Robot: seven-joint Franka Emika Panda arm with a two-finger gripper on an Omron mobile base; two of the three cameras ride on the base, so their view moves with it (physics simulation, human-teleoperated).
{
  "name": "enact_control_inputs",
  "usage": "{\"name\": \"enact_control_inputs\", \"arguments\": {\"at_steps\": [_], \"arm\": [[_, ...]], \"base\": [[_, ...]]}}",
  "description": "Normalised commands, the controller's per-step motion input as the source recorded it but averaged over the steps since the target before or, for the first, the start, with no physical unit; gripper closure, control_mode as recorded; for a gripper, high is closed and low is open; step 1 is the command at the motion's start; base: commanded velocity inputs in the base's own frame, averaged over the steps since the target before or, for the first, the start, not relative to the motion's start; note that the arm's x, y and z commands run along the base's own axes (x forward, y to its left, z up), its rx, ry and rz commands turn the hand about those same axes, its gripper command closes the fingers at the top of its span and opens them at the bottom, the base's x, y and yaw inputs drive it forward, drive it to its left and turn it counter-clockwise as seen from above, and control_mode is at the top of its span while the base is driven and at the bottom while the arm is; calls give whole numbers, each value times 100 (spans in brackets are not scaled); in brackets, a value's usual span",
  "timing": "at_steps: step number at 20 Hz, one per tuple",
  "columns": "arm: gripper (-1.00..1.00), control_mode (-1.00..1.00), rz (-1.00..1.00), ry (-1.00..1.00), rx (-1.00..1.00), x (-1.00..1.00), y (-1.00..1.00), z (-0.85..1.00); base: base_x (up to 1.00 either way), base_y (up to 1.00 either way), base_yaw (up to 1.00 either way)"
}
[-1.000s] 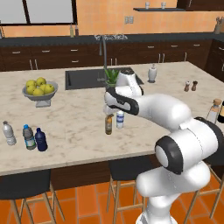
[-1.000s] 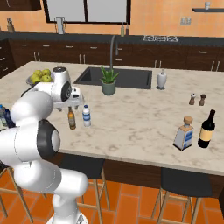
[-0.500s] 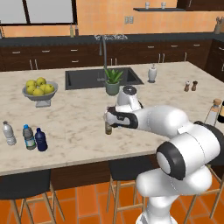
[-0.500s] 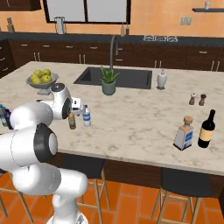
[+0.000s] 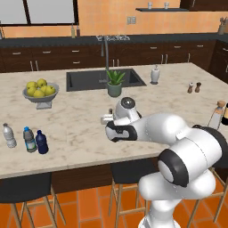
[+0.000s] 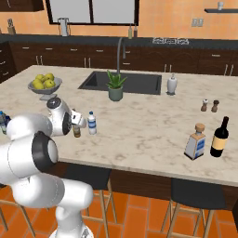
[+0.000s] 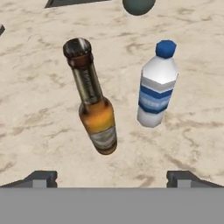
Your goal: Move the plastic bottles in the middle to the plastics group, and the glass bottles in the middle to the glass group.
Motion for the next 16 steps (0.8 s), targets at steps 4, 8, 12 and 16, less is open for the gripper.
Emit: {"name": "enact_control_inputs", "arguments": {"at_steps": [4, 8, 12, 16], "arm": [[-100, -100, -10, 0, 4, 26, 0, 0], [-100, -100, 0, 0, 0, 27, 1, 0], [-100, -100, 2, 1, 0, 14, 1, 0], [-100, -100, 8, 2, 0, 15, 0, 0]], "base": [[0, 0, 0], [0, 0, 0], [0, 0, 0], [0, 0, 0]]}}
